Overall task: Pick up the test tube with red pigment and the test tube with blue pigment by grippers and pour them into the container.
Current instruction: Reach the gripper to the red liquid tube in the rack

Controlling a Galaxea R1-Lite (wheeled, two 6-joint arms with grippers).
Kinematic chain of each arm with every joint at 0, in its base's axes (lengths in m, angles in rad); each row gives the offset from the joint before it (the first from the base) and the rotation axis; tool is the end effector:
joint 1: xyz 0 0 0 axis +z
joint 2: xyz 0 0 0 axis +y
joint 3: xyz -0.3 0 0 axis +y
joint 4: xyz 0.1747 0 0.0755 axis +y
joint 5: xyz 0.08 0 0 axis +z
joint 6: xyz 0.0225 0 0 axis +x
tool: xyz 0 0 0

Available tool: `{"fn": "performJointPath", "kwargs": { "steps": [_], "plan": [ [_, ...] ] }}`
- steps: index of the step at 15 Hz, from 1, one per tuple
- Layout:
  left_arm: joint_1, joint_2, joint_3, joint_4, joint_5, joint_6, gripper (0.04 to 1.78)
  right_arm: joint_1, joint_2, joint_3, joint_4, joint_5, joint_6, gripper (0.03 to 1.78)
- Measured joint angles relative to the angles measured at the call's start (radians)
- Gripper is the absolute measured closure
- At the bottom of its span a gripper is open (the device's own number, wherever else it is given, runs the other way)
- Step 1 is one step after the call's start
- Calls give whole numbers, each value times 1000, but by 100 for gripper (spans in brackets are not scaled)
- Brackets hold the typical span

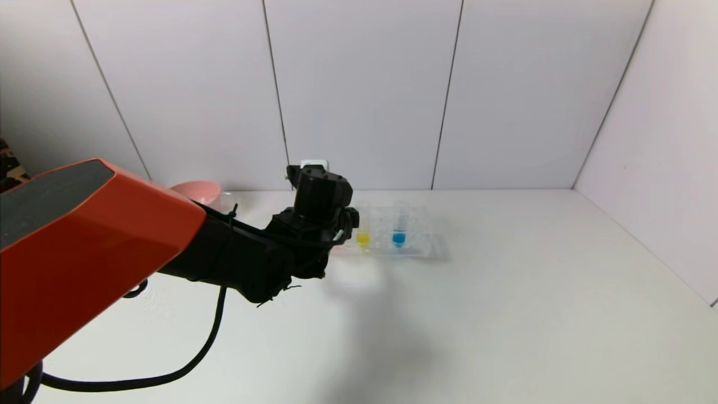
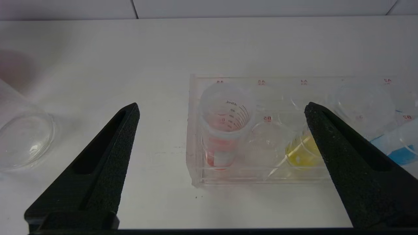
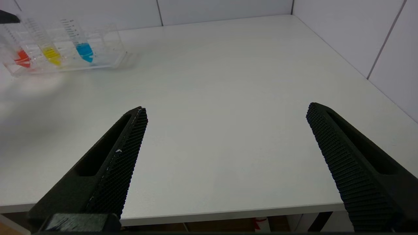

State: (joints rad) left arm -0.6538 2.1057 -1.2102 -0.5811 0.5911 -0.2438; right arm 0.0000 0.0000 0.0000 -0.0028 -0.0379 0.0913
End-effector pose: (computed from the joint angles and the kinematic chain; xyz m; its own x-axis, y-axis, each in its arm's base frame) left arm 0.3370 -0.2424 0.1384 0.9657 -0.0379 -0.2568 0.0226 0.9978 -0.0623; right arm -0.0228 -0.0009 0.0758 0.9993 -0.0379 0.0028 0.0375 0.9951 0.0913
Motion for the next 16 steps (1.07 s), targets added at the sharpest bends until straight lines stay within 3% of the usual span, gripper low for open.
{"fn": "performJointPath", "kwargs": {
  "steps": [11, 13, 16],
  "plan": [
    [5, 46, 19, -33, 0, -5, 9, 0, 0, 0, 0, 0, 0, 4],
    [4, 47, 22, -34, 1, -5, 23, 0, 0, 0, 0, 0, 0, 4],
    [3, 47, 23, -35, 8, -6, 63, 0, 0, 0, 0, 0, 0, 4]
  ]
}}
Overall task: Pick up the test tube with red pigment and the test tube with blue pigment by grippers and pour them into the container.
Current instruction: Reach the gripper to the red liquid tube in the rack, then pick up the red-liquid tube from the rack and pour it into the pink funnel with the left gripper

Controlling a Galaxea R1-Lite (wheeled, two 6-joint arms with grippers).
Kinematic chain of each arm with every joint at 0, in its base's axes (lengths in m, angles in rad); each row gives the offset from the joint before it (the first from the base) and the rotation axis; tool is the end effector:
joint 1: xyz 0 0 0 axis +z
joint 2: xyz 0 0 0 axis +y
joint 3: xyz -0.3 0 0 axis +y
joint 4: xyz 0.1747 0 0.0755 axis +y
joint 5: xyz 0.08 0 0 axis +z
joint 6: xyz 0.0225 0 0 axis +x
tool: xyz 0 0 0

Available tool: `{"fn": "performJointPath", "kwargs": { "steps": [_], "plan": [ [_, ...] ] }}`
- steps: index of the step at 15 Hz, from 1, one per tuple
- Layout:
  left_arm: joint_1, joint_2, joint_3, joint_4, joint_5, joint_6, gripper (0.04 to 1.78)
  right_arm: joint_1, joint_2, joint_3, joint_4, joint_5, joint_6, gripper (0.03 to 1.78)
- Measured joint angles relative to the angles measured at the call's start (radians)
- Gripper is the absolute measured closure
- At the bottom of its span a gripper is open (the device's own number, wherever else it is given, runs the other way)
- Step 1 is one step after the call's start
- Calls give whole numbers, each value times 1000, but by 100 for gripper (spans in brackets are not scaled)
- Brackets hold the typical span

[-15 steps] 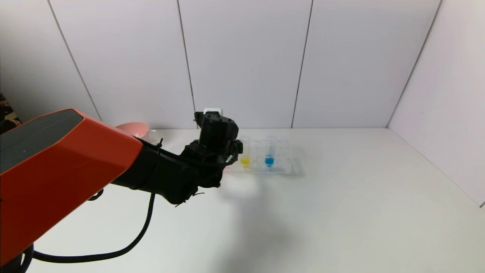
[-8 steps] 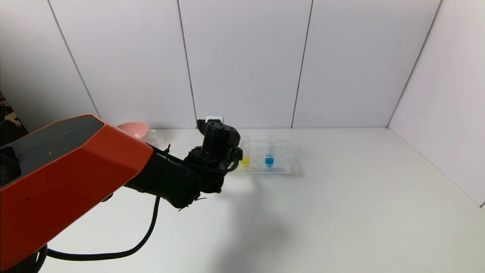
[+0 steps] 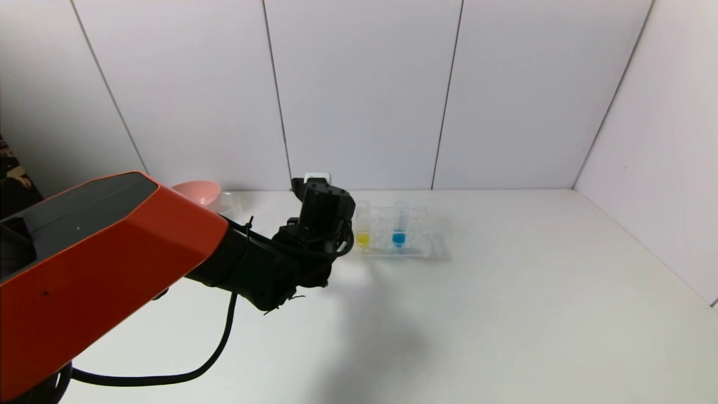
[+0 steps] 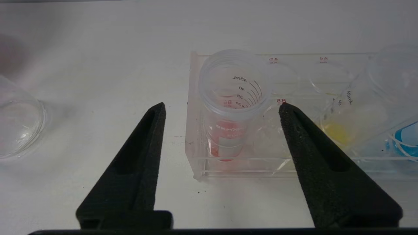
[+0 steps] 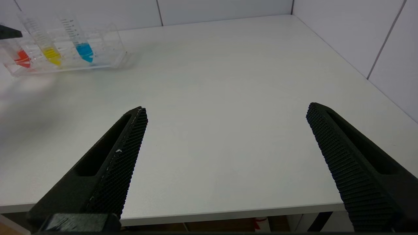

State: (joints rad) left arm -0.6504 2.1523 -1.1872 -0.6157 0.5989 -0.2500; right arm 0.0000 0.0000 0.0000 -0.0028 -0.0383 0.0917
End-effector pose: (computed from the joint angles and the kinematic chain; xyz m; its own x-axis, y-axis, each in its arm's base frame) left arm 0.3411 -0.2436 0.1163 0.9590 -0.0213 -0.2828 0.0087 0.9989 -0.0455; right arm -0.0228 -0.0009 0.0758 0.9993 -0.0383 0.0028 0.0379 0.9951 0.0917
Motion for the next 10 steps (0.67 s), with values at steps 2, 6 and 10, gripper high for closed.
{"fn": "performJointPath", "kwargs": {
  "steps": [2, 6, 10],
  "plan": [
    [-1, 0, 0, 0, 1, 0, 102, 0, 0, 0, 0, 0, 0, 4],
    [-3, 0, 0, 0, 3, 0, 139, 0, 0, 0, 0, 0, 0, 4],
    [-4, -8, -6, 1, 7, 4, 139, 0, 0, 0, 0, 0, 0, 4]
  ]
}}
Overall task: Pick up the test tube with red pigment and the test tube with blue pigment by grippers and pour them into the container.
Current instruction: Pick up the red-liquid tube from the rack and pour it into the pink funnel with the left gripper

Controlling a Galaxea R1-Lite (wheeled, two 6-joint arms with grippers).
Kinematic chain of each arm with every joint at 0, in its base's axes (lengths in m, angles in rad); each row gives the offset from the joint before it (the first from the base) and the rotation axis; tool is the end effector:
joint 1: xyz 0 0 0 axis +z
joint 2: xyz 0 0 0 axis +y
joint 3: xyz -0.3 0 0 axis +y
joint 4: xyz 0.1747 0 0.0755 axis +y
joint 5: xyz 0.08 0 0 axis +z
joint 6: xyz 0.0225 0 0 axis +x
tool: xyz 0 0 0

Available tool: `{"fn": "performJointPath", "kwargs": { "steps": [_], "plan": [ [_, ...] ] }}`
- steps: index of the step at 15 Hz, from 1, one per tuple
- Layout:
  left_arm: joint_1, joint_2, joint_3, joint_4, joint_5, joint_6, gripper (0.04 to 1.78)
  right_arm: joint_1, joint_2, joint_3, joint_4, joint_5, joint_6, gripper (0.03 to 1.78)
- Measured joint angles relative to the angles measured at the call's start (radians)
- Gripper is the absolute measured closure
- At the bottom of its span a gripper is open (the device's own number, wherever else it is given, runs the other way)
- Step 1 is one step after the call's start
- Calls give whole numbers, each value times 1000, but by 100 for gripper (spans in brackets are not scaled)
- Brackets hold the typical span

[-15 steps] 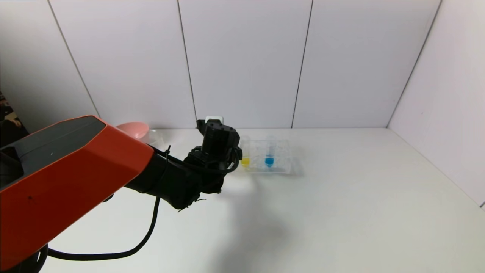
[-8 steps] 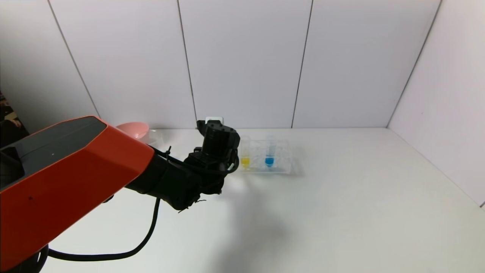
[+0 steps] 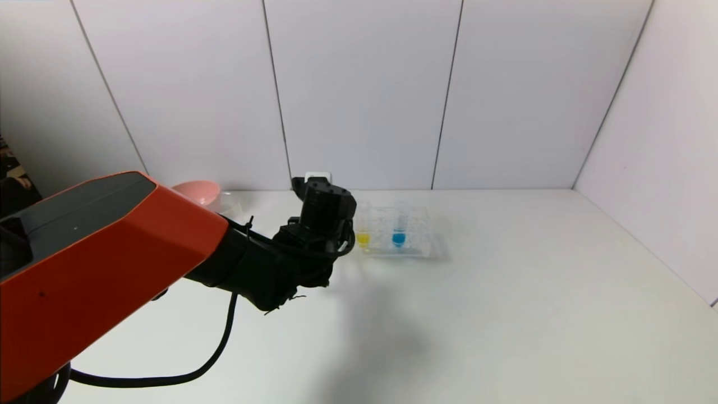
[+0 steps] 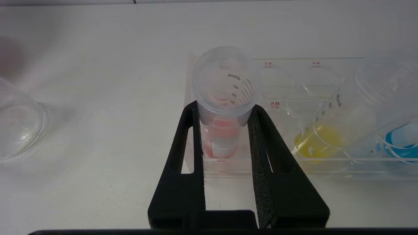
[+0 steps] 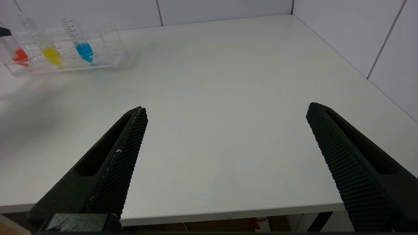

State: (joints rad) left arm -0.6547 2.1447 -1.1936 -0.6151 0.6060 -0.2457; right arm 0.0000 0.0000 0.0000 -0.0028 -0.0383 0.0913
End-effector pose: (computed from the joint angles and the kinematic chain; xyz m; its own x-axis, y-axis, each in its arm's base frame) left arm 0.3400 -0.2448 0.1211 0.9624 -0.0207 -0.2710 0.0081 0.9988 -0.0475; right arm -0.0228 -0.0009 0.0758 0.9993 -0.0383 0.0028 0.0379 0.9951 0.0913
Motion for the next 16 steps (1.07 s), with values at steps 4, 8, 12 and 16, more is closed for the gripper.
{"fn": "performJointPath", "kwargs": {
  "steps": [4, 8, 12, 16],
  "plan": [
    [-2, -50, -15, 2, 7, 53, 139, 0, 0, 0, 0, 0, 0, 4],
    [-3, -115, -33, 0, 8, 92, 139, 0, 0, 0, 0, 0, 0, 4],
    [-4, -140, -27, 0, 7, 93, 139, 0, 0, 0, 0, 0, 0, 4],
    [3, -196, 4, 23, -29, 103, 139, 0, 0, 0, 0, 0, 0, 4]
  ]
}}
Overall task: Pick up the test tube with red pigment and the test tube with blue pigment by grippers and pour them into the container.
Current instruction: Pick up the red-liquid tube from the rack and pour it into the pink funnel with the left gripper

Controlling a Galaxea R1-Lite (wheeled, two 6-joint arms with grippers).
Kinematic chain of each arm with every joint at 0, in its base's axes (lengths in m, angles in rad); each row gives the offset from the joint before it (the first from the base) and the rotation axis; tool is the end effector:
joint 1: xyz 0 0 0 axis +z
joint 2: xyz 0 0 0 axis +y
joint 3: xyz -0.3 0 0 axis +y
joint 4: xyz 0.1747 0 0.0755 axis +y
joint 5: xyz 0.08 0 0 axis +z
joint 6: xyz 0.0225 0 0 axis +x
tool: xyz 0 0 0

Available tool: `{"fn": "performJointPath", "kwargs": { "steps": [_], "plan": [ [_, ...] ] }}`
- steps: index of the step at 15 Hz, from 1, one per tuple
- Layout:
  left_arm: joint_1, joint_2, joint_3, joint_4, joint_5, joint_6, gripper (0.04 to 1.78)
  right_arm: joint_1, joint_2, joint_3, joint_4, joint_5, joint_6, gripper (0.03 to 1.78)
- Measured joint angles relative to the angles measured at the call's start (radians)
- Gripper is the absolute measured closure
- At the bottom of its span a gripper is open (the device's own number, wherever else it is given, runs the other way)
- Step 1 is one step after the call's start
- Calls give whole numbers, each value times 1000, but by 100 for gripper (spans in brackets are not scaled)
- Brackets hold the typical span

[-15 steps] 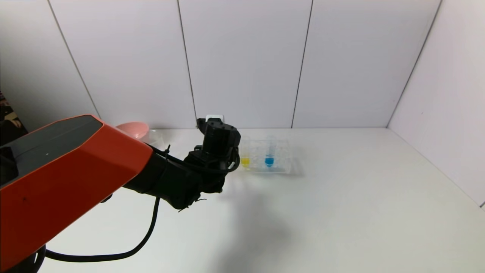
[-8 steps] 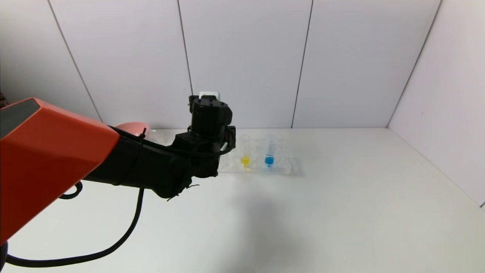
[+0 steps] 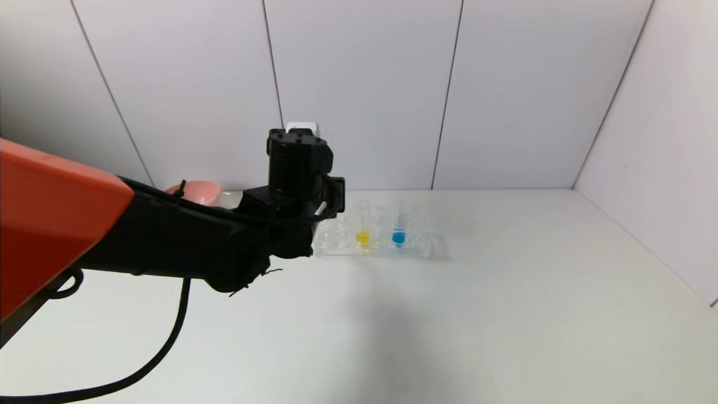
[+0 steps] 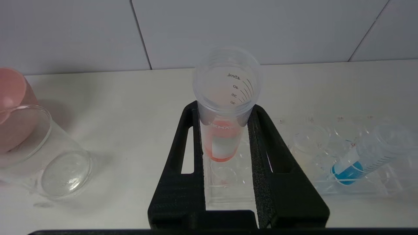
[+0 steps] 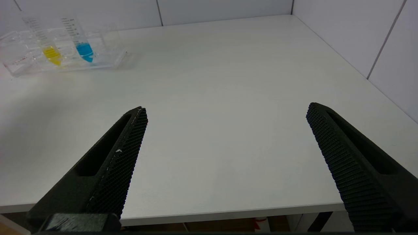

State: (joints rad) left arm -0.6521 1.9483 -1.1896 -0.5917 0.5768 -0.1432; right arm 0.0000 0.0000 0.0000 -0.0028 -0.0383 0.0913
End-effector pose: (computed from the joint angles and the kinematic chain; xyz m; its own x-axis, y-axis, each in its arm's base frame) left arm 0.3149 -0.2250 0.1970 0.9879 -0.0682 -0.1393 0.0616 0.9968 -0.0510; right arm -0.0228 -0.0009 0.0758 0.9993 -0.0383 0.0028 0.0379 0.9951 0.0913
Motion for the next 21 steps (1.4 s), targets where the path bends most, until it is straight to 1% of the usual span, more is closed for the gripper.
{"fn": "performJointPath", "kwargs": {
  "steps": [1, 2, 3, 5, 7, 11, 12, 14, 15, 16, 18, 21],
  "plan": [
    [15, -31, 18, 20, -42, 2, 139, 0, 0, 0, 0, 0, 0, 4],
    [43, -72, 41, 51, -107, 4, 139, 0, 0, 0, 0, 0, 0, 4],
    [84, -113, 65, 91, -180, 9, 139, 0, 0, 0, 0, 0, 0, 4],
    [197, -191, 120, 168, -342, 47, 139, 0, 0, 0, 0, 0, 0, 4],
    [341, -263, 192, 196, -547, 129, 139, 0, 0, 0, 0, 0, 0, 4],
    [678, -349, 305, 209, -1000, 318, 139, 0, 0, 0, 0, 0, 0, 4],
    [754, -356, 320, 209, -1099, 361, 139, 0, 0, 0, 0, 0, 0, 4],
    [891, -359, 336, 223, -1270, 449, 139, 0, 0, 0, 0, 0, 0, 4],
    [940, -353, 337, 238, -1327, 491, 139, 0, 0, 0, 0, 0, 0, 4],
    [976, -344, 337, 249, -1364, 527, 139, 0, 0, 0, 0, 0, 0, 4],
    [1018, -321, 331, 253, -1378, 545, 139, 0, 0, 0, 0, 0, 0, 4],
    [1030, -279, 280, 256, -1373, 555, 139, 0, 0, 0, 0, 0, 0, 4]
  ]
}}
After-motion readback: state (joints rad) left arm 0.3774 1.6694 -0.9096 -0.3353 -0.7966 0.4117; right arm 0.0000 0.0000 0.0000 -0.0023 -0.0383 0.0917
